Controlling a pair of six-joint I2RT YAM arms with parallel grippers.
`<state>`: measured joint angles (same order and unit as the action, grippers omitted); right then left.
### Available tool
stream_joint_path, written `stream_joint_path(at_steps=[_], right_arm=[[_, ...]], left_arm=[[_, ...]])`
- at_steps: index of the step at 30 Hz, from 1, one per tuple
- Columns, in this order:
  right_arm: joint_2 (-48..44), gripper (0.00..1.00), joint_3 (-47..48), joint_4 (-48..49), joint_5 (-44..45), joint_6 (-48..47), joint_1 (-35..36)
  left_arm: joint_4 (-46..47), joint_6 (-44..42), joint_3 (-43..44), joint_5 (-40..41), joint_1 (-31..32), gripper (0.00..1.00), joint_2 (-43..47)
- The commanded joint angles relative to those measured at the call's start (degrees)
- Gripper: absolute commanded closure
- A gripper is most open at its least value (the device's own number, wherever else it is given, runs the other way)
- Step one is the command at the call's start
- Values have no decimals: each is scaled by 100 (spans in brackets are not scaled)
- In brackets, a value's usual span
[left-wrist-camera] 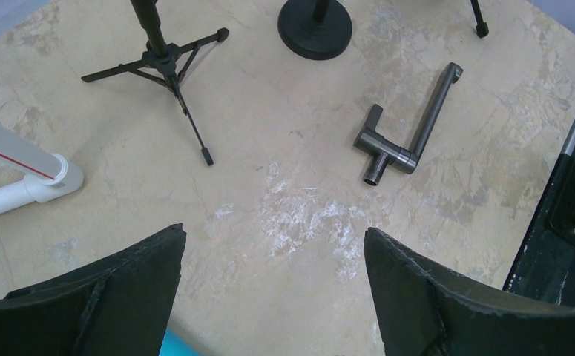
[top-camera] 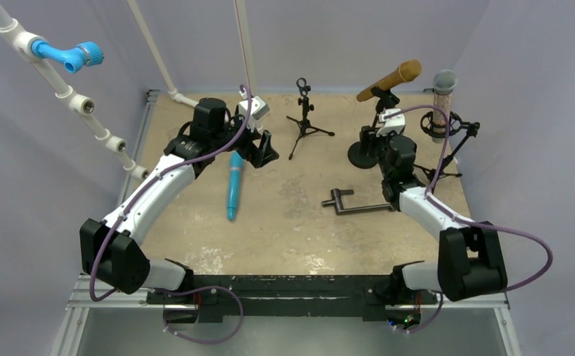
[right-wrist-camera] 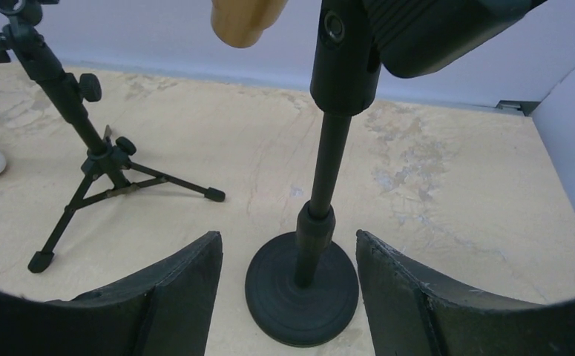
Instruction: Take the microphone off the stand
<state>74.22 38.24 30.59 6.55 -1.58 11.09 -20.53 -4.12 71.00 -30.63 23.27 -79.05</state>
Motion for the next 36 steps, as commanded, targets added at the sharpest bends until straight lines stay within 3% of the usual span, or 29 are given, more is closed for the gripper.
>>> stream_joint_path(at_steps=[1,16,22,30,36], right_arm=[[380,37,293,813,229,113,-67],[1364,51,747,1543,-82,510,-326],[1479,68,775,1558,-400,636,-338],[1429,100,808,1356,-835,734,-340],[1247,100,761,1293,-1102,689,-336]], left_arm=[[216,71,136,-44,-24,13,-61],[221,198,252,-88,-15,13,-259],[217,175,274,-74,-15,13,-266],[200,157,248,-59,-15,13,-263],[166,132,230,-48,-15,13,-235]])
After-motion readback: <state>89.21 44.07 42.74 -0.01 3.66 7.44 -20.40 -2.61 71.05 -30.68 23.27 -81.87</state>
